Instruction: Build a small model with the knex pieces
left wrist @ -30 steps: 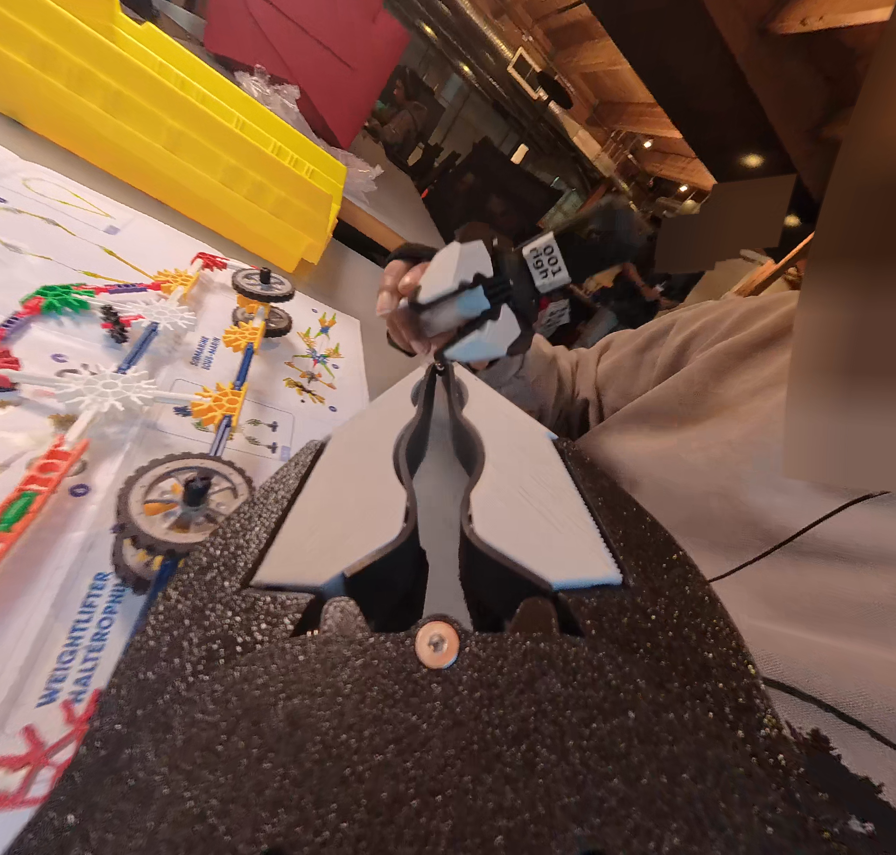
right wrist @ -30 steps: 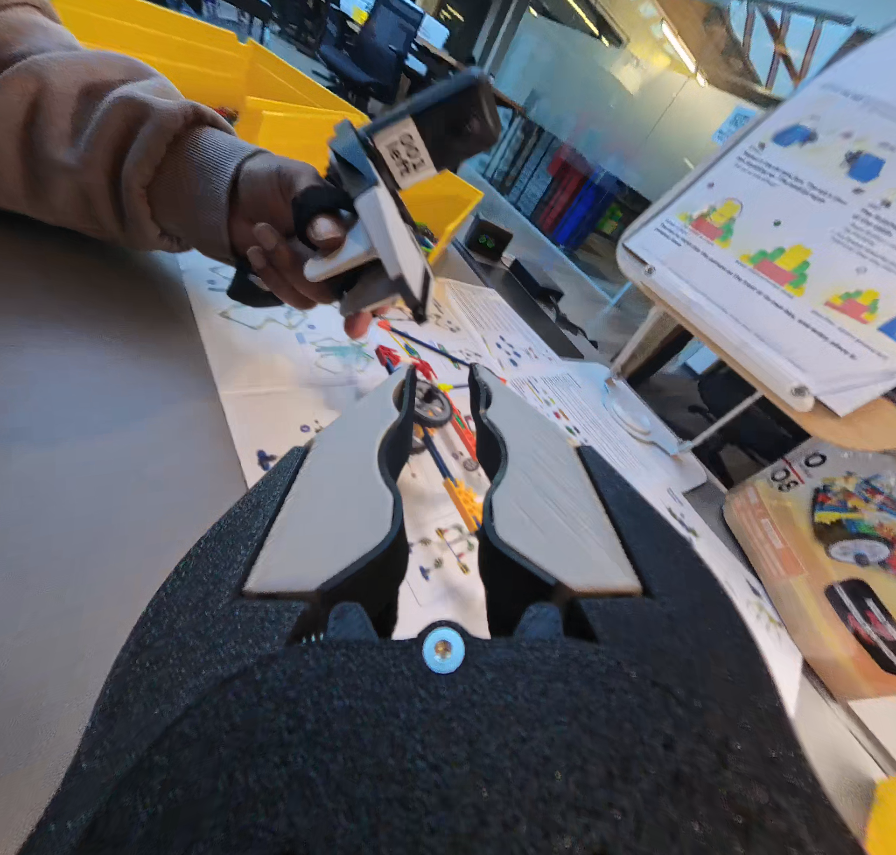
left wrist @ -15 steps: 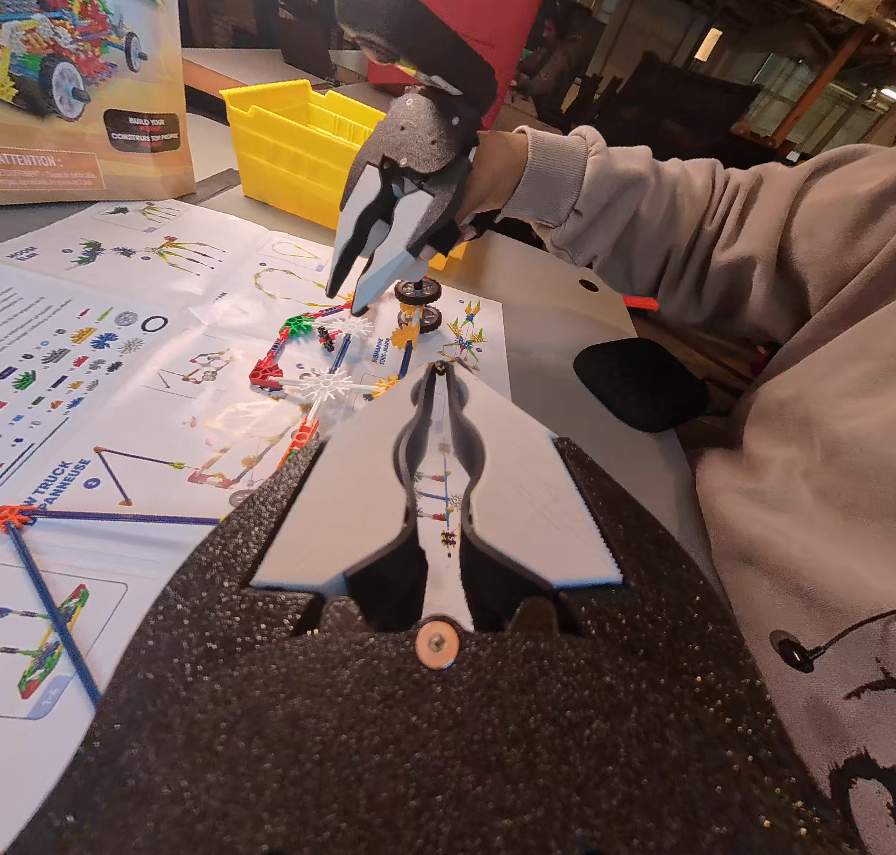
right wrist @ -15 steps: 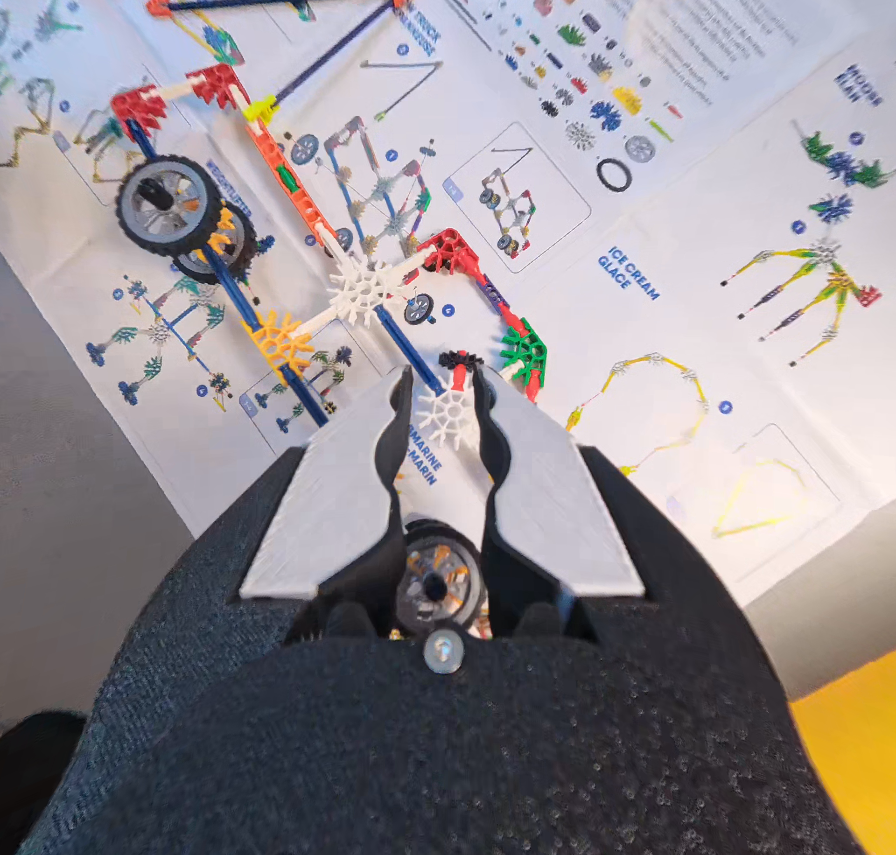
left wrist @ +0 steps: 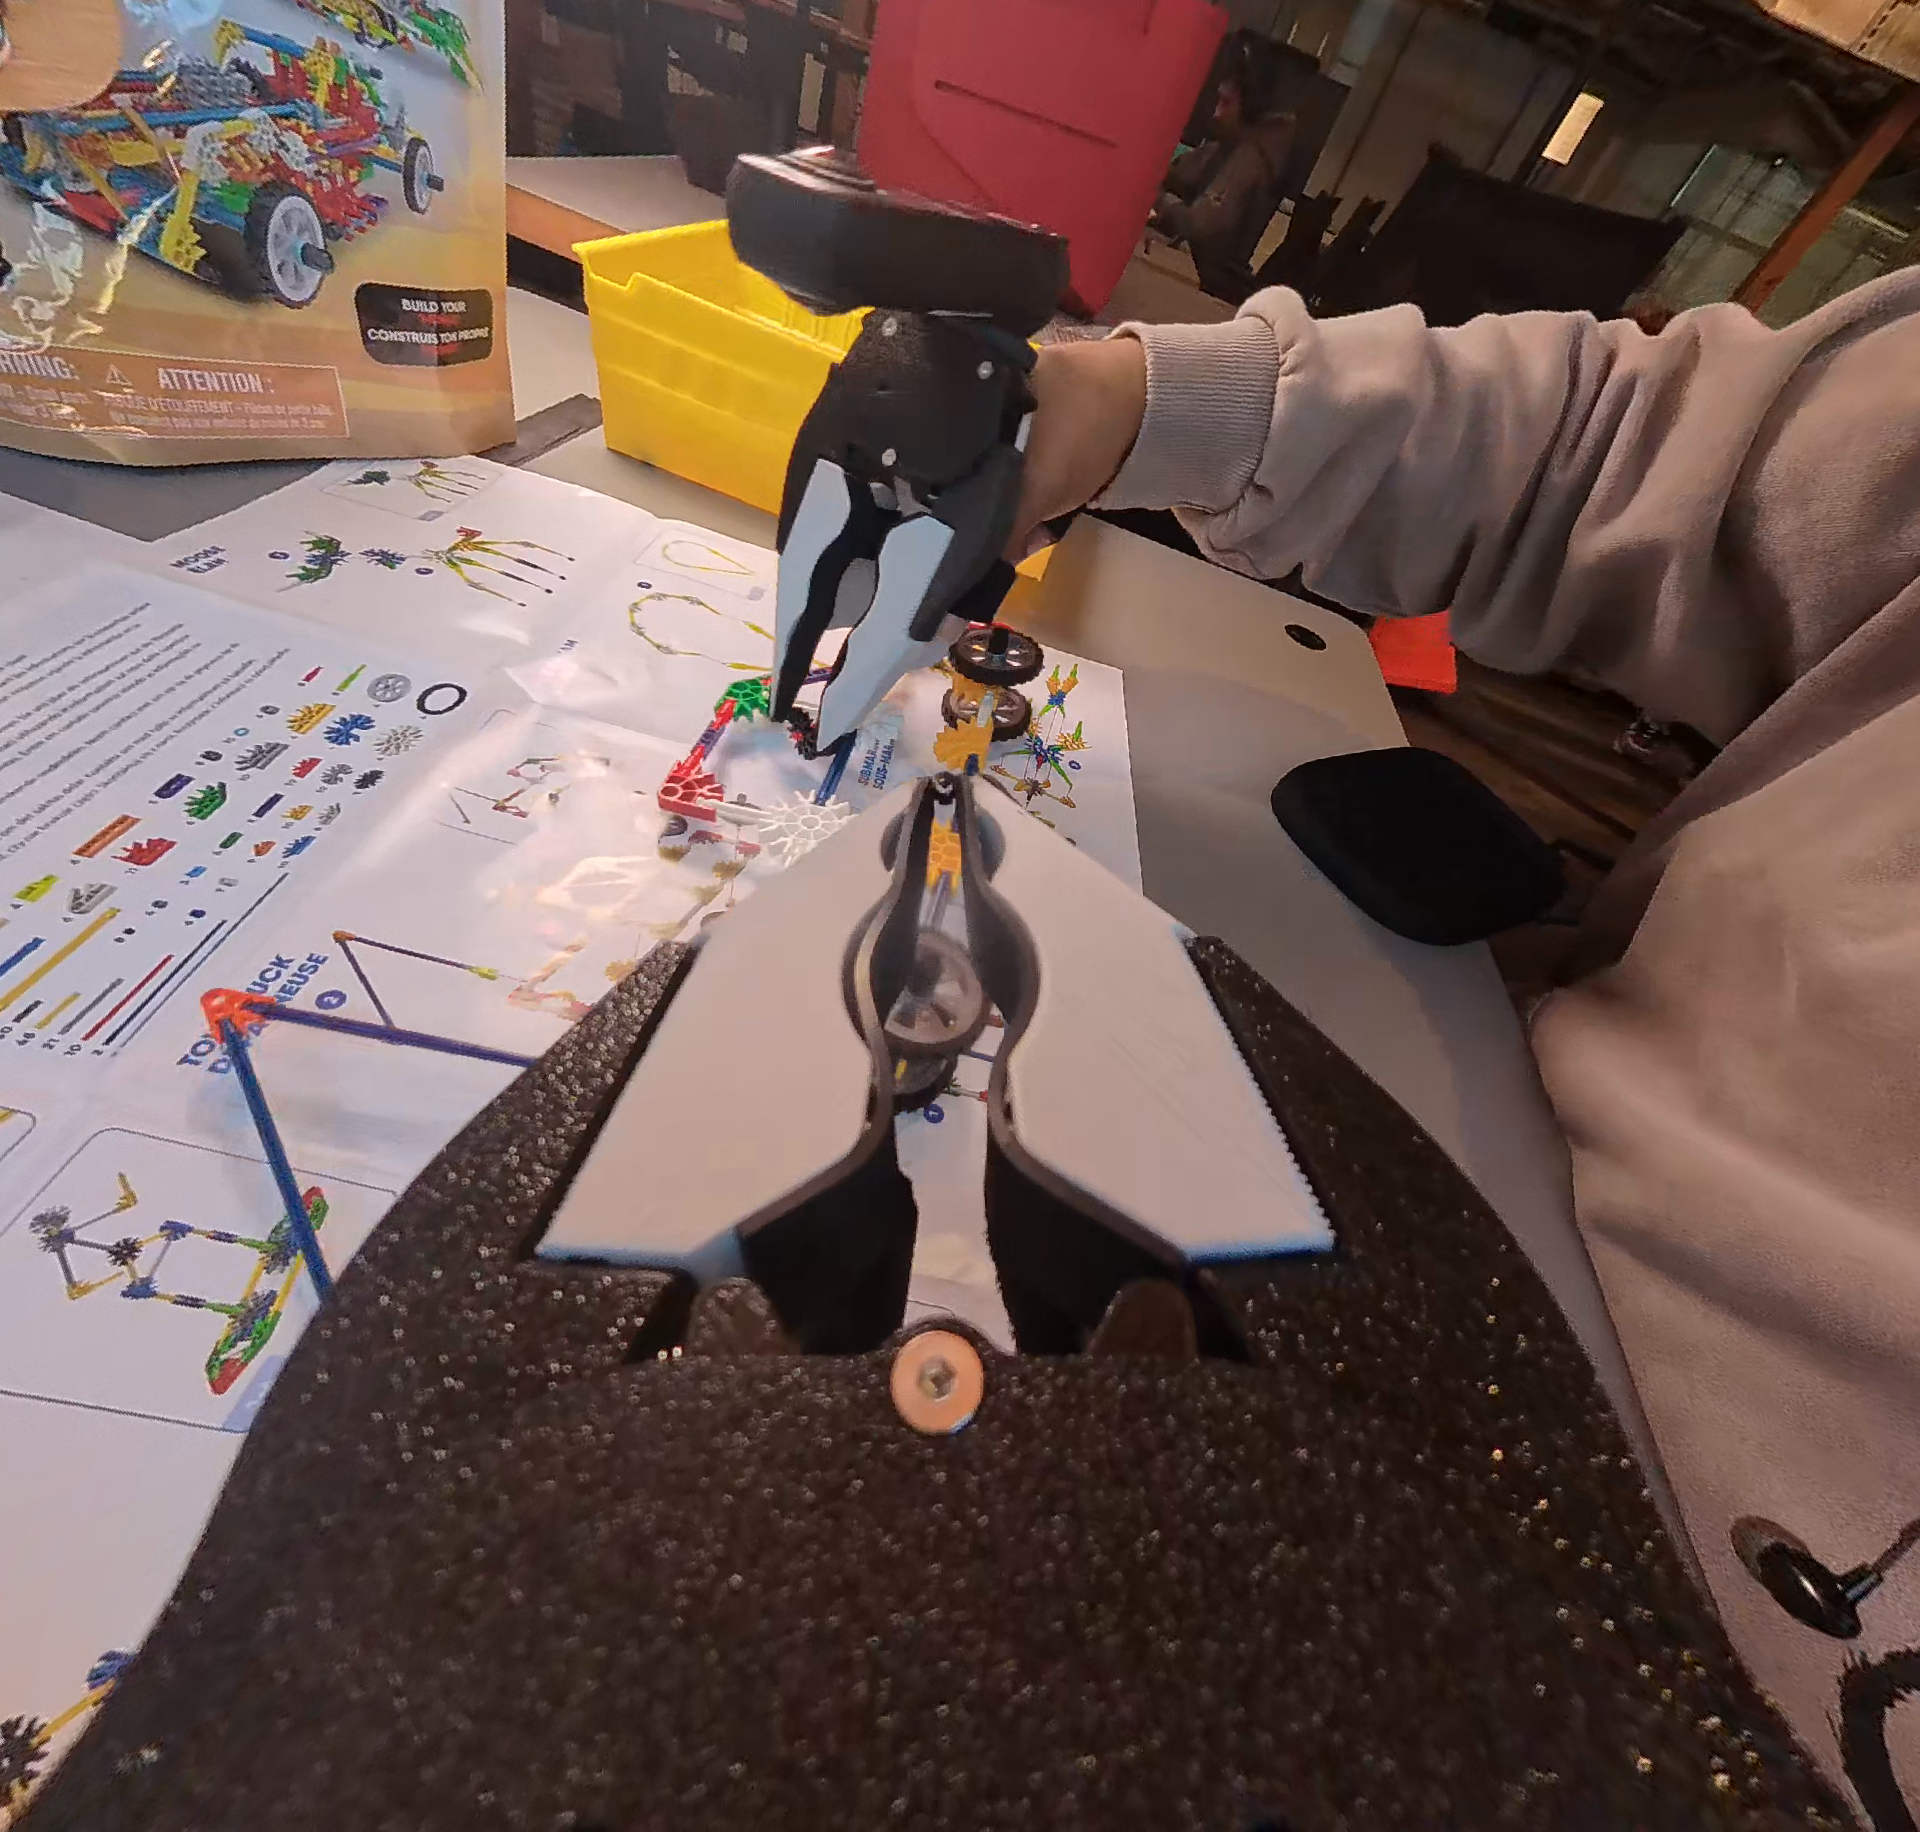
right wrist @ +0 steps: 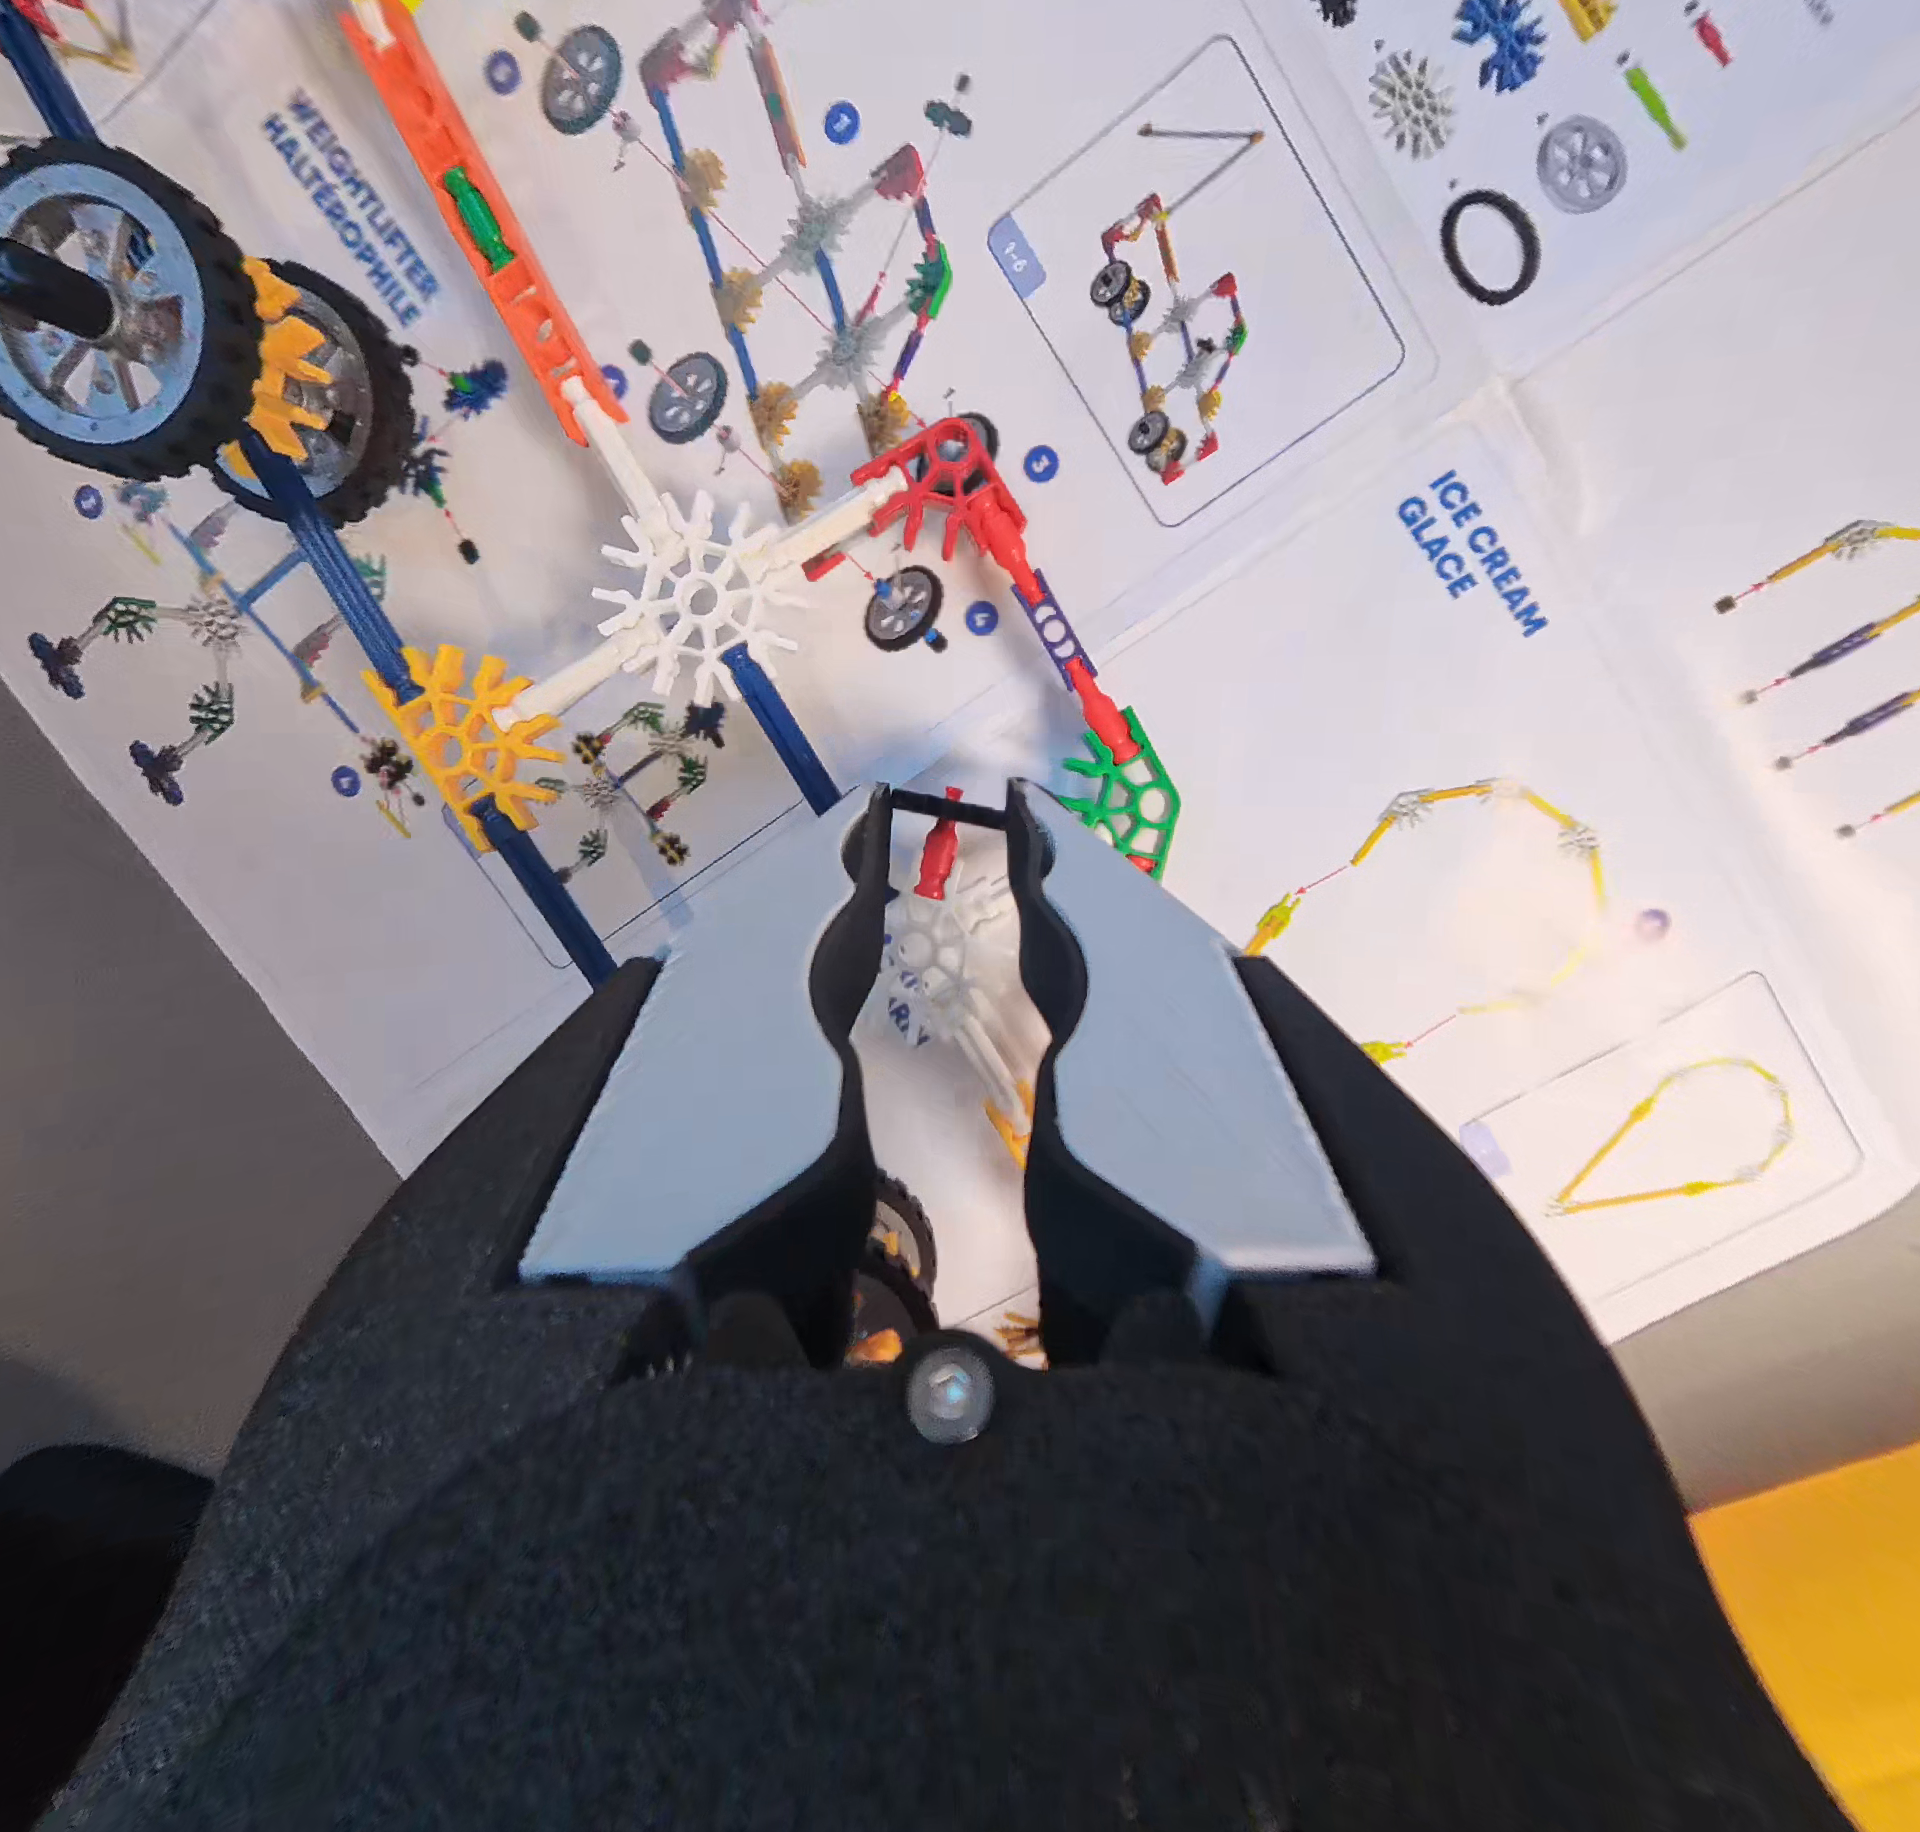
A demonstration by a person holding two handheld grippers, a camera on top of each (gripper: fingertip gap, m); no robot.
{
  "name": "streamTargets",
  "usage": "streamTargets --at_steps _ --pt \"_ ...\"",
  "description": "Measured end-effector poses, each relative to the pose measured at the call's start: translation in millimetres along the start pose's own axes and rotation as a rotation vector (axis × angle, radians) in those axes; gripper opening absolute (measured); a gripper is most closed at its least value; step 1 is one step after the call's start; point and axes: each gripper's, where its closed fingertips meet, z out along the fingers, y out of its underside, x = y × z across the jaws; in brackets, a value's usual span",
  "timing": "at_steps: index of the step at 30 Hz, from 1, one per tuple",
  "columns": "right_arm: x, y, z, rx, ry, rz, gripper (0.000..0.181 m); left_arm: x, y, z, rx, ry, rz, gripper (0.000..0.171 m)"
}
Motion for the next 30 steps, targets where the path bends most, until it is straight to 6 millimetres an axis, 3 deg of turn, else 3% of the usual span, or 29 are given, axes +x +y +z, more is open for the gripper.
streamTargets --at_steps 6,10,16,20,25,28,30 --pt "-30 -7 -38 0.268 0.197 -0.196 0.019 11 -3 5 -0.022 -0.016 0.031 0.002" --pt "-55 3 -65 0.422 0.449 -0.308 0.019 41 -8 18 -0.057 -0.015 0.086 0.001" --pt "-96 25 -93 0.597 0.762 -0.349 0.019 98 1 59 -0.12 -0.036 0.186 0.002" --pt "-109 40 -99 0.62 0.886 -0.366 0.019 115 17 86 -0.177 -0.083 0.243 0.002" --pt "-121 52 -101 0.66 0.858 -0.355 0.026 111 36 103 -0.231 -0.161 0.268 0.002" --pt "-141 58 -105 0.7 0.694 -0.35 0.026 109 40 100 -0.236 -0.188 0.25 0.002" --pt "-151 61 -120 0.752 0.557 -0.312 0.026 108 43 96 -0.24 -0.202 0.248 0.002"
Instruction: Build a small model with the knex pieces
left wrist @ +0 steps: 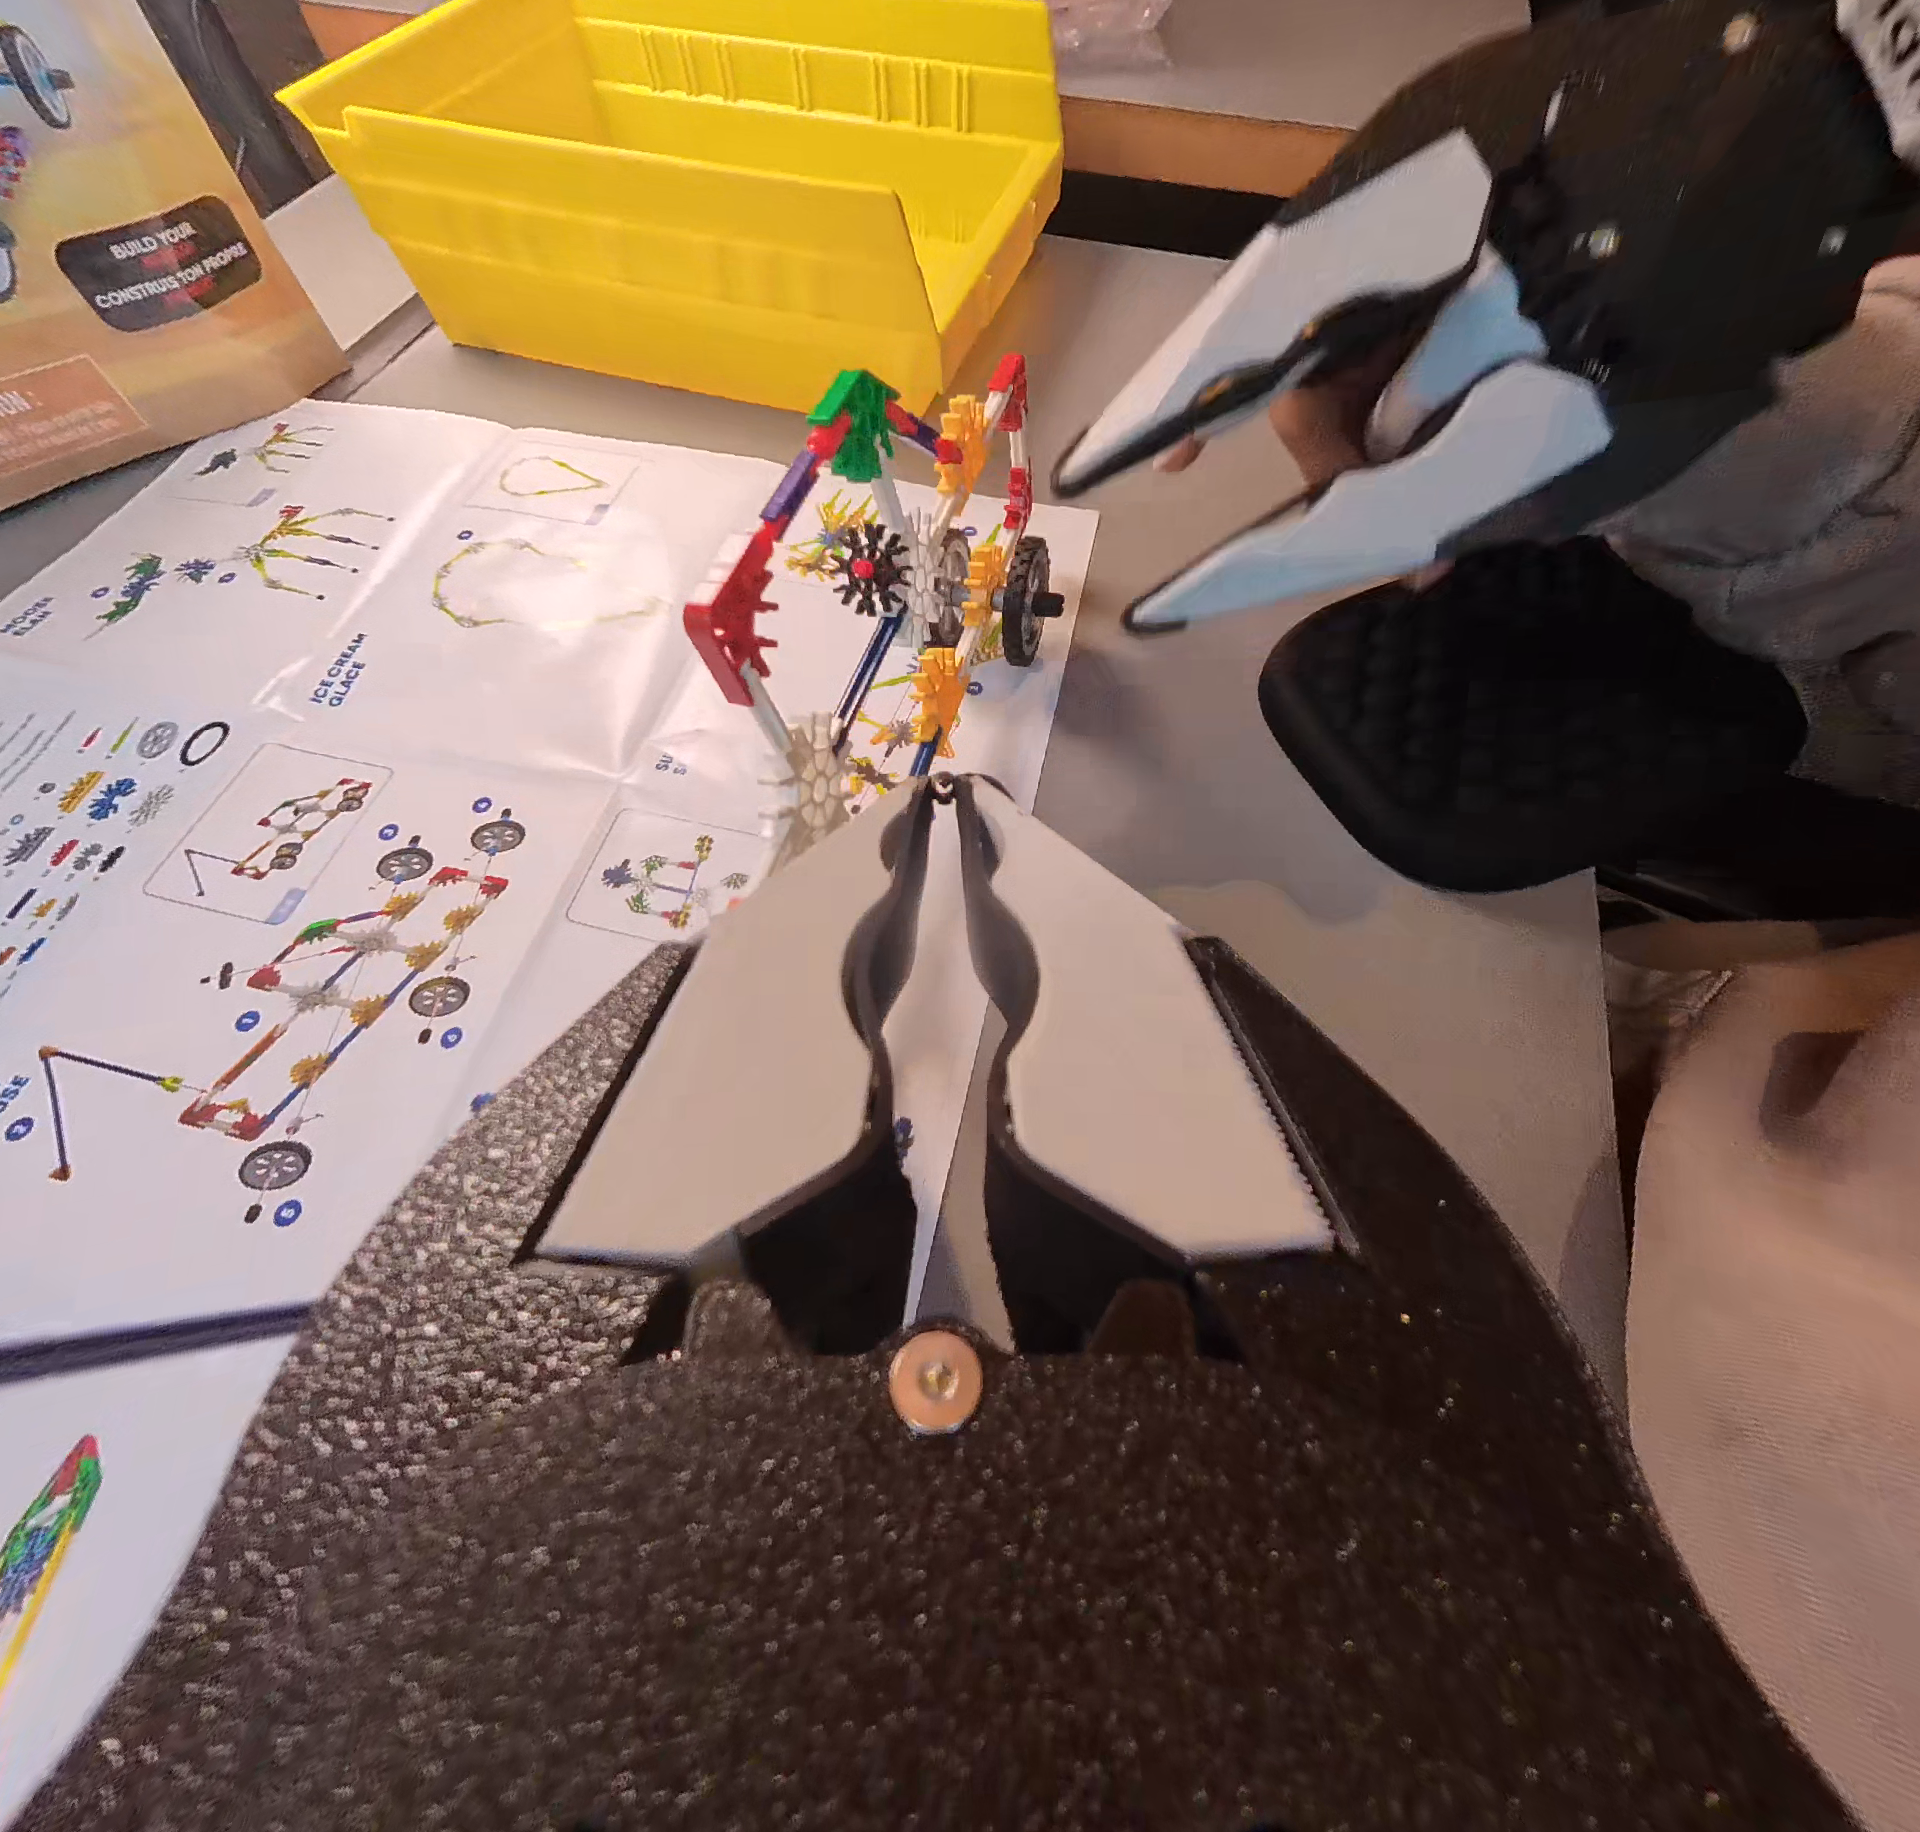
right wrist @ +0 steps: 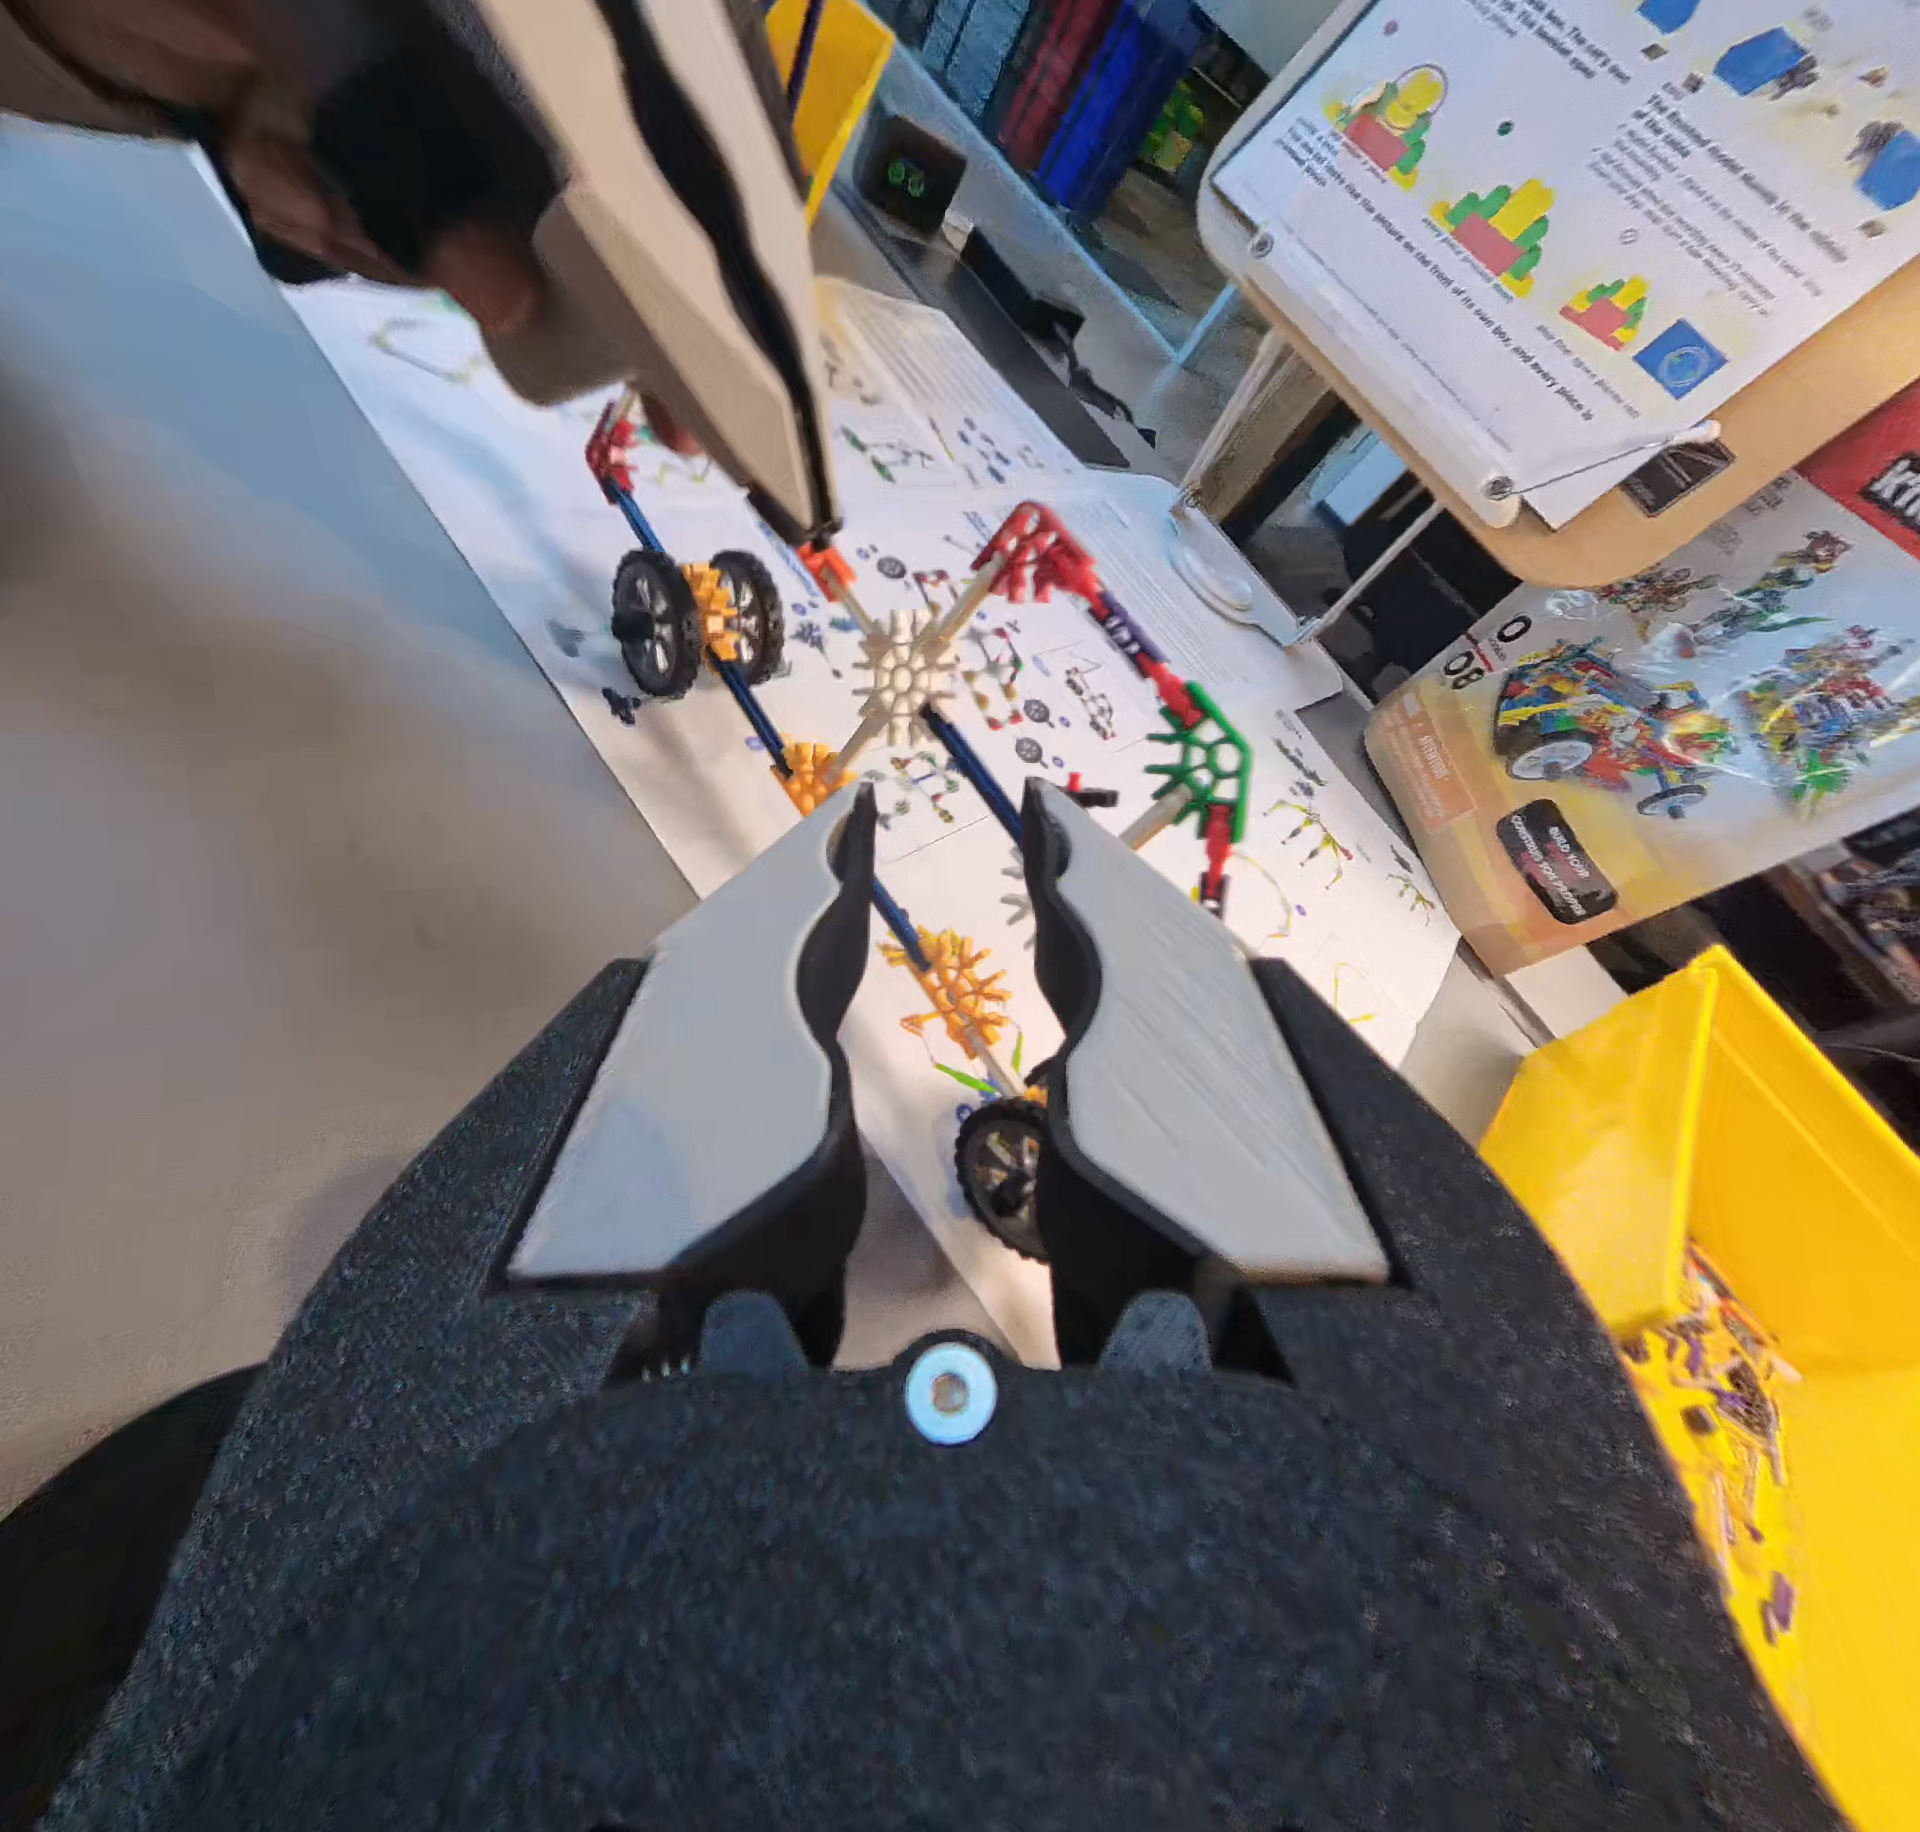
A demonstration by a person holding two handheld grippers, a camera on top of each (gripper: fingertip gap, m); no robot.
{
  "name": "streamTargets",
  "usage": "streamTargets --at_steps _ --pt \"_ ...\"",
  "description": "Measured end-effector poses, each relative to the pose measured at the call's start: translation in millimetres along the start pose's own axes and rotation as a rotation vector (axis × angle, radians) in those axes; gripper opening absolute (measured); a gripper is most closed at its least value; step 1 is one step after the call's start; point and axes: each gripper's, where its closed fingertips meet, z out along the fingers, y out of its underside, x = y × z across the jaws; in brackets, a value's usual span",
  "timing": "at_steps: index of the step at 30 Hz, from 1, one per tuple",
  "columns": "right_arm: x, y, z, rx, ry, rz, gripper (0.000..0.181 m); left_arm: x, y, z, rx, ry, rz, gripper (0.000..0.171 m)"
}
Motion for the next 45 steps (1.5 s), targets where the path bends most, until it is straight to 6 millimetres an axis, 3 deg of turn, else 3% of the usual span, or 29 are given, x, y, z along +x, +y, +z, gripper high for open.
streamTargets --at_steps 3,5,7,8,12,13,21,27,32,36,40,45 --pt "46 -23 -11 0.048 0.0 0.021 0.026 -1 7 -5 -0.004 -0.008 -0.001 0.002" --pt "61 -17 17 -0.059 -0.187 0.062 0.048 -2 13 -3 -0.007 0.004 -0.02 0.002" --pt "50 17 39 -0.288 -0.478 0.125 0.052 1 15 -3 -0.006 0.033 -0.052 0.002" --pt "47 21 43 -0.313 -0.563 0.127 0.047 3 15 -6 -0.002 0.034 -0.051 0.002" --pt "33 11 39 -0.308 -0.747 0.094 0.006 5 19 -25 0.025 0.021 -0.053 0.002" --pt "29 10 38 -0.31 -0.777 0.076 0.005 6 20 -29 0.037 0.027 -0.071 0.002" --pt "-16 -34 65 -0.154 -0.82 0.058 0.003 3 14 -50 0.098 -0.059 -0.028 0.002" --pt "-53 -66 87 -0.146 -0.848 0.15 0.003 -6 31 -60 0.094 -0.158 -0.082 0.002" --pt "-70 -76 97 -0.131 -0.855 0.186 0.005 -15 41 -66 0.168 -0.188 -0.231 0.002" --pt "-65 -82 96 -0.088 -0.85 0.164 0.016 -25 37 -70 0.263 -0.205 -0.356 0.002" --pt "-59 -69 93 -0.096 -0.843 0.091 0.021 -32 36 -68 0.328 -0.174 -0.472 0.002" --pt "-65 -58 93 -0.082 -0.845 0.061 0.015 -36 38 -65 0.362 -0.122 -0.552 0.002"
